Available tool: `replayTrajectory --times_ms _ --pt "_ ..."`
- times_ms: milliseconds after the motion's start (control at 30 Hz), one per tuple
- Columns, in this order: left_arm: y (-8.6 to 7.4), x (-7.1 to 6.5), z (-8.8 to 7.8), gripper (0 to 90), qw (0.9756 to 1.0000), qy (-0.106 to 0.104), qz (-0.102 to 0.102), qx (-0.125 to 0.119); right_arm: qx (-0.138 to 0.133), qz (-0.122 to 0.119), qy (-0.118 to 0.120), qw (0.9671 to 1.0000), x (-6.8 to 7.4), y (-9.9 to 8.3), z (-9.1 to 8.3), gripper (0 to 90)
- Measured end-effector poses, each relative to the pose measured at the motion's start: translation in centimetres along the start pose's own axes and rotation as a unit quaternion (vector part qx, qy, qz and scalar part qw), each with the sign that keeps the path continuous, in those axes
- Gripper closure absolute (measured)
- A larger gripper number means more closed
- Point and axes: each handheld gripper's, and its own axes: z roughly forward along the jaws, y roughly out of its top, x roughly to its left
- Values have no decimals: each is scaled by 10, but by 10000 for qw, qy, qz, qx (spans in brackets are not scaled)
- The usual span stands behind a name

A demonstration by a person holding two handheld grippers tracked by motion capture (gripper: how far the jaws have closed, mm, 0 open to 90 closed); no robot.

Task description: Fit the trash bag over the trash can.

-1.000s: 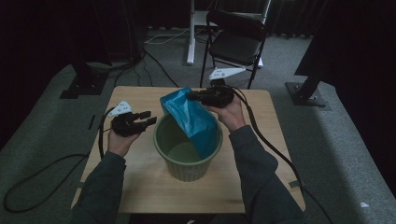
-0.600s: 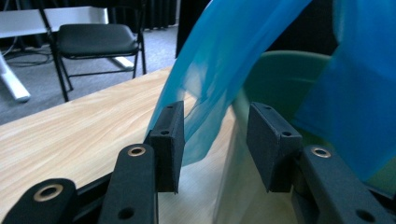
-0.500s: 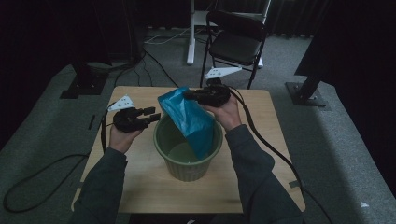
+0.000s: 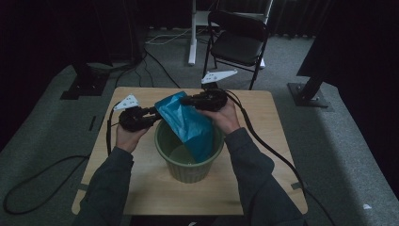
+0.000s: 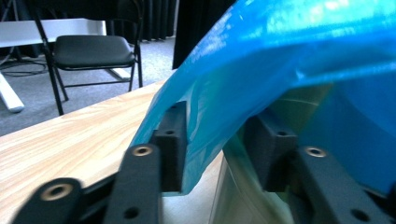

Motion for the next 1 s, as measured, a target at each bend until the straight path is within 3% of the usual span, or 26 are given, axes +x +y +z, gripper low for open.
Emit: replayTrajectory --times_ms 33,300,400,533,767,833,1000 --pt "0 0 0 705 10000 30 9 -9 49 -36 -1 10000 1 -1 1 896" --pt "0 -3 -3 877 9999 98 126 41 348 -207 -150 9991 4 -5 1 893" --pt "0 -6 -3 887 9997 81 198 121 416 -276 -163 9986 5 -6 0 884" --pt "0 -9 -3 893 9995 54 267 187 442 -179 -220 9986 -1 -15 -8 858" --pt "1 -13 -2 894 9991 29 362 235 347 -122 -237 9990 -7 -24 -25 672" --pt "2 -14 -2 894 9989 39 385 267 356 -198 -347 9986 -5 -23 -29 638" --pt "12 -21 -2 894 9980 25 565 295 312 -241 -351 9986 0 -19 -30 602"
